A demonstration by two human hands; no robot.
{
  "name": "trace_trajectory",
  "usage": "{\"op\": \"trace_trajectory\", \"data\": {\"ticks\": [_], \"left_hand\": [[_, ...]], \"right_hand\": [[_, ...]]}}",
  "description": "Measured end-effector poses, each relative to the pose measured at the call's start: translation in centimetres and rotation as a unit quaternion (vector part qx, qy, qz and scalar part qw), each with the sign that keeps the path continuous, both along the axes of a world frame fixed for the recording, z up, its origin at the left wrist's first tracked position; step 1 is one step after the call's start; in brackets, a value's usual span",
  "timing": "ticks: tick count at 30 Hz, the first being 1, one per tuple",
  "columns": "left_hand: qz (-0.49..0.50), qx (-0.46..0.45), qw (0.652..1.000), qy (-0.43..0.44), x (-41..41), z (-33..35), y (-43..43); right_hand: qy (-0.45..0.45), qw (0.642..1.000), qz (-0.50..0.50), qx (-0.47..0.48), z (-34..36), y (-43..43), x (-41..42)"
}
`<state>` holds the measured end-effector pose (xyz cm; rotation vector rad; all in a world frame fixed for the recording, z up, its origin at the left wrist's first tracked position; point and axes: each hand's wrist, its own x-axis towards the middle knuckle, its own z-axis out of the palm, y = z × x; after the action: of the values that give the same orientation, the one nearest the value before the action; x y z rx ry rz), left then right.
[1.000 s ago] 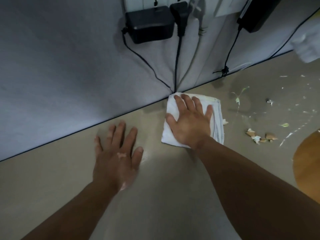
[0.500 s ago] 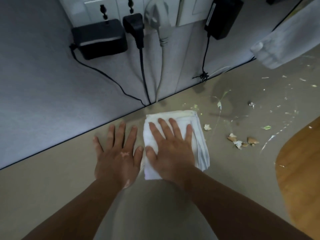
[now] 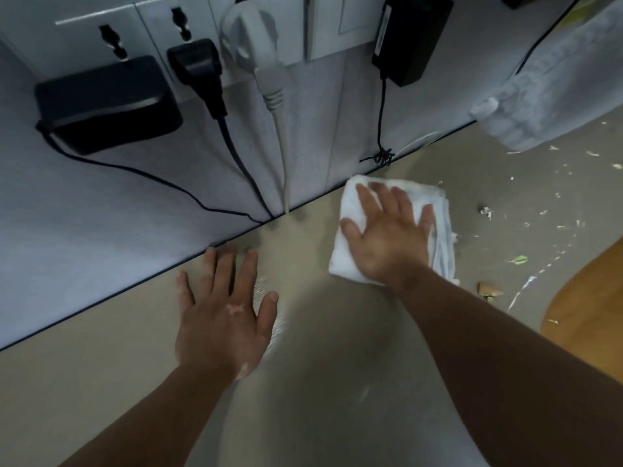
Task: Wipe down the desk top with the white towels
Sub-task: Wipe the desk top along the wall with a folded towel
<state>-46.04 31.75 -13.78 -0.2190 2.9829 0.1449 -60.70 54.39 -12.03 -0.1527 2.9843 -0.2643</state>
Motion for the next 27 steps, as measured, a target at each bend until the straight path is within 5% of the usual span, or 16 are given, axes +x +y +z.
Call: {"op": "trace_trajectory", "data": {"ticks": [9, 20, 27], "left_hand": [[-0.001, 0.016, 1.0, 0.006, -0.1, 0.5, 0.2], [-0.014, -0.017, 1.0, 0.006, -0.4, 0.7, 0.2], [0.003, -0.004, 1.0, -0.004, -0.4, 0.4, 0.2]], "right_hand": [[-0.025, 0.993, -0.118, 0.01, 0.3, -1.1, -1.8], [-0.003, 0.995, 0.097, -0.021, 0.3, -3.1, 7.1], [0.005, 0.999, -0.039, 0.002, -0.3, 2.0, -1.4]]}}
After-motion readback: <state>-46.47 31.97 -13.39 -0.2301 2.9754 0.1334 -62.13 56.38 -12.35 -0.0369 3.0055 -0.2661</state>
